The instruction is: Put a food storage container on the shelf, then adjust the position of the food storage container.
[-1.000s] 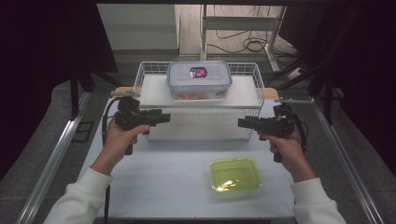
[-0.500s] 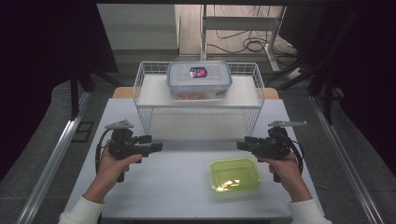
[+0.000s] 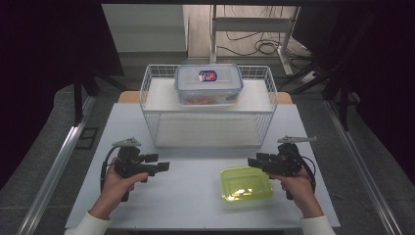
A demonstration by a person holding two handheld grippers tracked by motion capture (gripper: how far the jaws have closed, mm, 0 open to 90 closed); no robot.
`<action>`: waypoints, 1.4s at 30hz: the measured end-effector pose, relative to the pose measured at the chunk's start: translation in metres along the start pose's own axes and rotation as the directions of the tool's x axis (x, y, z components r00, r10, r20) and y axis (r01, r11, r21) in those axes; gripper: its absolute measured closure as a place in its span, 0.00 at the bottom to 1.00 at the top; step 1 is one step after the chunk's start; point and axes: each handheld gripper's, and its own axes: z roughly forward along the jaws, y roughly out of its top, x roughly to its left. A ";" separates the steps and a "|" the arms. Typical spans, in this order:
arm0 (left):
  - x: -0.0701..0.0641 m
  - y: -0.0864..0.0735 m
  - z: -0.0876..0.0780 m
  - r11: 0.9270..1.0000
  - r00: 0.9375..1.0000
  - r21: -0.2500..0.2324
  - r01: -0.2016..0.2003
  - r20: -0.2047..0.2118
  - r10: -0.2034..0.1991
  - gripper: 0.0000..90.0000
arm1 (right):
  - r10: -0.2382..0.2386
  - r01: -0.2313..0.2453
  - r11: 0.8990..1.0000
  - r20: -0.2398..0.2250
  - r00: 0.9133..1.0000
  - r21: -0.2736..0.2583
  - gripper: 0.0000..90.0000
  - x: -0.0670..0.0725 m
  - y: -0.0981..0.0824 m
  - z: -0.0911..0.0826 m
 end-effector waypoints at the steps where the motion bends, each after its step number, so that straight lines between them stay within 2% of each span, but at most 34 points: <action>1: 0.000 -0.002 0.000 1.000 1.000 0.005 0.000 -0.002 0.000 0.33 | 0.011 -0.011 1.000 0.008 1.000 -0.008 0.50 -0.002 -0.003 -0.003; 3: 0.000 -0.003 -0.001 1.000 1.000 0.007 -0.003 -0.008 0.003 0.33 | 0.010 -0.010 1.000 0.010 1.000 -0.008 0.51 -0.003 -0.004 -0.004; 4: 0.001 -0.005 -0.001 1.000 1.000 0.008 -0.001 -0.016 0.001 0.32 | 0.002 -0.002 1.000 0.044 0.999 0.003 0.55 -0.004 -0.009 -0.008; 5: 0.001 -0.006 -0.001 1.000 1.000 0.011 -0.002 -0.018 0.002 0.32 | 0.002 -0.002 1.000 0.044 0.999 0.003 0.55 -0.004 -0.009 -0.008; 7: 0.000 -0.008 -0.001 1.000 0.999 0.017 -0.005 -0.035 0.006 0.31 | 0.003 -0.004 1.000 0.074 0.997 0.008 0.60 -0.006 -0.012 -0.011; 8: -0.001 -0.010 0.000 1.000 0.999 0.020 -0.012 -0.039 0.013 0.32 | 0.013 -0.014 1.000 0.091 0.996 0.012 0.67 -0.009 -0.017 -0.016; 10: -0.002 -0.012 0.000 1.000 0.999 0.026 -0.014 -0.038 0.015 0.32 | 0.019 -0.020 1.000 0.097 0.995 0.012 0.70 -0.011 -0.018 -0.018; 13: -0.002 -0.014 0.002 0.999 0.999 0.035 -0.016 -0.046 0.017 0.31 | 0.033 -0.038 0.999 0.121 0.992 0.036 0.89 -0.019 -0.029 -0.028; 15: -0.001 -0.016 0.003 0.999 0.999 0.042 -0.014 -0.047 0.016 0.31 | 0.031 -0.039 0.998 0.142 0.989 0.050 0.95 -0.021 -0.033 -0.031; 17: -0.001 -0.018 0.003 0.998 0.998 0.053 -0.016 -0.052 0.018 0.31 | 0.028 -0.037 0.998 0.151 0.988 0.059 0.97 -0.022 -0.035 -0.032; 18: -0.001 -0.020 0.003 0.998 0.998 0.058 -0.016 -0.056 0.019 0.31 | 0.019 -0.032 0.997 0.175 0.984 0.073 0.98 -0.023 -0.039 -0.034; 19: -0.001 -0.020 0.003 0.998 0.998 0.058 -0.016 -0.056 0.019 0.31 | 0.019 -0.032 0.997 0.175 0.984 0.073 0.98 -0.023 -0.039 -0.034; 23: 0.001 -0.027 0.002 0.998 0.998 0.065 -0.008 -0.061 0.012 0.30 | 0.007 -0.031 0.994 0.221 0.975 0.108 0.99 -0.026 -0.052 -0.038; 25: 0.002 -0.029 0.002 0.997 0.998 0.073 -0.007 -0.064 0.012 0.30 | 0.009 -0.035 0.993 0.226 0.974 0.111 0.99 -0.026 -0.053 -0.038; 26: 0.002 -0.031 0.003 0.997 0.997 0.081 -0.010 -0.069 0.016 0.30 | 0.011 -0.041 0.992 0.247 0.969 0.118 0.99 -0.027 -0.058 -0.040; 29: 0.002 -0.033 0.004 0.996 0.997 0.087 -0.014 -0.072 0.021 0.30 | 0.012 -0.046 0.991 0.259 0.966 0.125 0.99 -0.028 -0.063 -0.042; 32: 0.002 -0.037 0.005 0.995 0.997 0.096 -0.012 -0.070 0.019 0.30 | 0.008 -0.053 0.987 0.276 0.961 0.155 0.99 -0.029 -0.073 -0.041; 37: 0.003 -0.038 0.006 0.995 0.997 0.104 -0.012 -0.070 0.019 0.29 | -0.003 -0.050 0.982 0.281 0.960 0.181 0.99 -0.028 -0.078 -0.038; 42: 0.003 -0.038 0.005 0.995 0.998 0.098 -0.008 -0.069 0.014 0.29 | -0.030 -0.030 0.977 0.272 0.962 0.213 0.99 -0.022 -0.080 -0.027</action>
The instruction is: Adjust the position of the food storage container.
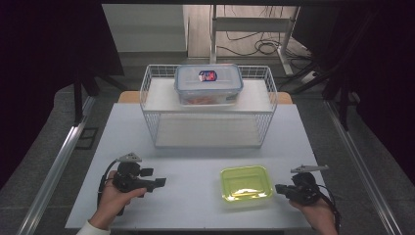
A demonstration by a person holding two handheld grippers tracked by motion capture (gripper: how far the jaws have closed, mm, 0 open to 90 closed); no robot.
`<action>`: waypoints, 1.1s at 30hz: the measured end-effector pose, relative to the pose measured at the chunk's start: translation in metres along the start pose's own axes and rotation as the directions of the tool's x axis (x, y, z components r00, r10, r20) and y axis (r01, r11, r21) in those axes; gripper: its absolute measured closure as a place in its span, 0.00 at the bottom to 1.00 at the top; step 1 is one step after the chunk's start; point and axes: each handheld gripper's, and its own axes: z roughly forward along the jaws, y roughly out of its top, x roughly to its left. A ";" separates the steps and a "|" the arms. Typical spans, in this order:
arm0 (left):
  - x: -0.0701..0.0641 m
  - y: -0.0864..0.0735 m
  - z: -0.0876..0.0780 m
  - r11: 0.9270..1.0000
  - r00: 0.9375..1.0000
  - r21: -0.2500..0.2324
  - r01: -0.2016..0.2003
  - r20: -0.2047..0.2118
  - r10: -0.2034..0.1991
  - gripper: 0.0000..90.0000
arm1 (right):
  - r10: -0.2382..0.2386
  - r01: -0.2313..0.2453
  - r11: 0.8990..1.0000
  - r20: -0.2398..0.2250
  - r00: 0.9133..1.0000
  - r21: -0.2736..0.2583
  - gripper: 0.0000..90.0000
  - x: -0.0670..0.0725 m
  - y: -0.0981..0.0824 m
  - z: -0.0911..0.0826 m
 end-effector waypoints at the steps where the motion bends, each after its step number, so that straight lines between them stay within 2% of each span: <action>1: 0.000 0.000 0.000 1.000 1.000 0.000 0.000 -0.001 0.000 0.29 | -0.007 0.007 1.000 -0.002 1.000 0.001 0.99 0.002 0.001 0.001; 5: 0.002 0.000 -0.001 1.000 1.000 -0.003 0.006 0.002 -0.006 0.29 | -0.034 0.034 0.999 0.013 0.999 0.009 0.99 0.010 0.003 0.004; 10: 0.003 0.000 -0.002 1.000 1.000 -0.005 0.013 0.001 -0.013 0.29 | -0.037 0.037 0.999 0.001 0.999 0.023 0.99 0.017 0.005 0.009; 17: 0.002 0.000 -0.002 1.000 1.000 -0.006 0.007 0.000 -0.007 0.29 | -0.077 0.077 0.997 -0.018 0.997 0.015 0.99 0.036 0.012 0.017; 19: 0.002 0.000 -0.002 1.000 1.000 -0.005 0.008 -0.001 -0.008 0.29 | -0.069 0.069 0.998 -0.023 0.997 0.009 0.98 0.040 0.015 0.021; 26: 0.003 0.000 -0.003 1.000 1.000 -0.011 0.007 -0.003 -0.007 0.29 | -0.087 0.088 0.996 -0.032 0.996 0.005 0.98 0.053 0.024 0.033; 33: 0.004 0.000 -0.003 1.000 1.000 -0.009 0.011 -0.004 -0.011 0.28 | -0.098 0.098 0.995 -0.042 0.994 0.003 0.98 0.058 0.031 0.042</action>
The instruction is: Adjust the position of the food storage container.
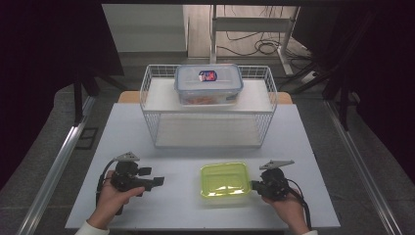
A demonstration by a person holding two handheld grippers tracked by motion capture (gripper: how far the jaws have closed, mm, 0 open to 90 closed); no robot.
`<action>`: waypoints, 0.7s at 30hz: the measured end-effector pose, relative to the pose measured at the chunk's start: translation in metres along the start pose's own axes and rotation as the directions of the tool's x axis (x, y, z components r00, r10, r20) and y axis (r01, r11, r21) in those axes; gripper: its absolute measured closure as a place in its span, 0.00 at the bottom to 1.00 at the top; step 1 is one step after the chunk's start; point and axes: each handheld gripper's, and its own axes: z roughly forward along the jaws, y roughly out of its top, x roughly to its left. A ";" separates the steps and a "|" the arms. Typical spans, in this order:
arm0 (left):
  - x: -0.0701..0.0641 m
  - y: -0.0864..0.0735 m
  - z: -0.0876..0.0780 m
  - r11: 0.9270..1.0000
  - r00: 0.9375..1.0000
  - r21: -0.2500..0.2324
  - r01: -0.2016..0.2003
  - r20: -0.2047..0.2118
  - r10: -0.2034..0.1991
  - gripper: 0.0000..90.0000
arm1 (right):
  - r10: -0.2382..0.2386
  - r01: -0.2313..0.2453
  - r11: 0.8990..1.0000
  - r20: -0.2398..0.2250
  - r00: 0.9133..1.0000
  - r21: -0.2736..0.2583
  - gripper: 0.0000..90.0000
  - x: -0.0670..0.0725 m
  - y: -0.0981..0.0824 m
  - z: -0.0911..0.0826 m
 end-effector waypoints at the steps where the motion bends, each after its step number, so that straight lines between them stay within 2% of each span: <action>1: 0.000 0.000 0.000 1.000 1.000 0.001 -0.001 0.000 0.001 0.28 | 0.000 0.000 1.000 -0.007 1.000 0.004 0.98 0.001 0.001 0.002; 10: -0.002 0.000 0.002 1.000 1.000 0.005 -0.006 0.000 0.006 0.28 | -0.032 0.033 0.999 -0.029 0.999 0.014 0.98 0.018 0.006 0.016; 13: -0.002 0.000 0.003 1.000 1.000 0.010 -0.006 0.001 0.006 0.28 | -0.052 0.052 0.999 -0.025 0.998 0.008 0.98 0.027 0.014 0.024; 21: -0.003 -0.001 0.005 1.000 1.000 0.016 -0.008 -0.002 0.008 0.28 | -0.082 0.082 0.997 -0.026 0.996 0.010 0.98 0.038 0.021 0.035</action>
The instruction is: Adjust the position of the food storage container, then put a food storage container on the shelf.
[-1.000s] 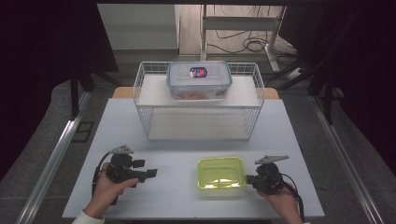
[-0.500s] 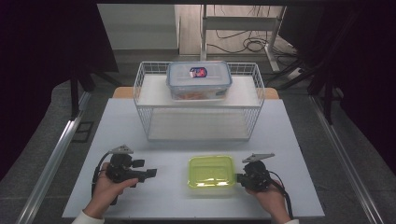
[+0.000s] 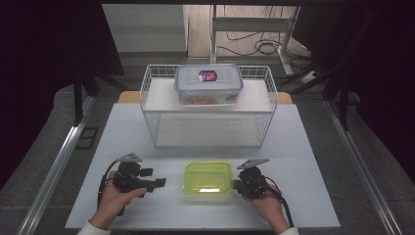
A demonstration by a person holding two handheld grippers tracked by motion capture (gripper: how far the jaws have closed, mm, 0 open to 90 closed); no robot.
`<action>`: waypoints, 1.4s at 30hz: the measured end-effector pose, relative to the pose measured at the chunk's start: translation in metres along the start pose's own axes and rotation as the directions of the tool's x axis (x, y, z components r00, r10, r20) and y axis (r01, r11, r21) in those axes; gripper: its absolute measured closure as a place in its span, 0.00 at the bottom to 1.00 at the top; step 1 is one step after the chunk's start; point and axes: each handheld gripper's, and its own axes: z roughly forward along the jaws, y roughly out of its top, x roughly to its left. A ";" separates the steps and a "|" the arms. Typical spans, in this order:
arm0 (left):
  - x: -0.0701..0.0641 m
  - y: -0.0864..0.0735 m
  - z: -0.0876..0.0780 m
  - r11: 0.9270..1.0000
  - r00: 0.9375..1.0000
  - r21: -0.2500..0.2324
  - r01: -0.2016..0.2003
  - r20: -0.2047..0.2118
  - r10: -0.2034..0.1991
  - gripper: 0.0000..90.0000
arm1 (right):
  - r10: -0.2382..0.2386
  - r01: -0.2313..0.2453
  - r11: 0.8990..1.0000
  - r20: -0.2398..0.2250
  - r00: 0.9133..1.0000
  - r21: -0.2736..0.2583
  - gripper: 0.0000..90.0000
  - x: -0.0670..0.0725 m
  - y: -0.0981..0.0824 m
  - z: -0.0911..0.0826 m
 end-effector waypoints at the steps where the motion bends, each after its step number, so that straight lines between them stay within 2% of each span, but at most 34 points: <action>1: 0.000 0.000 0.000 1.000 1.000 0.000 0.001 0.000 -0.001 0.28 | -0.002 0.002 1.000 -0.001 1.000 -0.007 0.98 0.001 0.000 -0.001; 7: 0.000 0.000 -0.002 1.000 1.000 -0.010 0.005 0.007 -0.005 0.28 | 0.020 -0.020 0.999 0.010 1.000 -0.025 0.98 -0.007 -0.002 -0.009; 8: -0.001 0.000 -0.002 1.000 1.000 -0.012 0.007 0.009 -0.007 0.28 | 0.034 -0.034 0.999 0.012 0.999 -0.040 0.98 -0.013 -0.004 -0.014; 14: -0.005 0.001 -0.002 1.000 1.000 -0.025 0.002 0.015 -0.002 0.28 | 0.059 -0.058 0.995 0.011 0.998 -0.080 0.97 -0.021 -0.007 -0.026; 20: -0.008 0.002 0.000 0.999 1.000 -0.034 0.001 0.026 0.000 0.28 | 0.079 -0.082 0.989 -0.034 0.996 -0.123 0.95 -0.027 -0.010 -0.035; 24: -0.010 0.002 0.003 0.999 0.999 -0.037 0.018 0.040 -0.017 0.27 | 0.094 -0.102 0.985 -0.064 0.993 -0.136 0.94 -0.029 -0.010 -0.039; 26: -0.011 0.002 0.005 0.999 0.998 -0.039 0.025 0.050 -0.023 0.27 | 0.098 -0.108 0.984 -0.079 0.992 -0.140 0.89 -0.030 -0.010 -0.040; 29: -0.014 0.002 0.007 0.999 0.998 -0.041 0.033 0.062 -0.030 0.26 | 0.105 -0.120 0.981 -0.104 0.989 -0.152 0.70 -0.030 -0.009 -0.039; 32: -0.017 0.003 0.010 0.999 0.997 -0.042 0.034 0.067 -0.032 0.25 | 0.124 -0.143 0.977 -0.125 0.984 -0.155 0.61 -0.030 -0.008 -0.039; 42: -0.028 0.010 0.028 0.999 0.994 -0.019 0.042 0.099 -0.039 0.25 | 0.133 -0.158 0.975 -0.160 0.978 -0.156 0.56 -0.027 -0.003 -0.034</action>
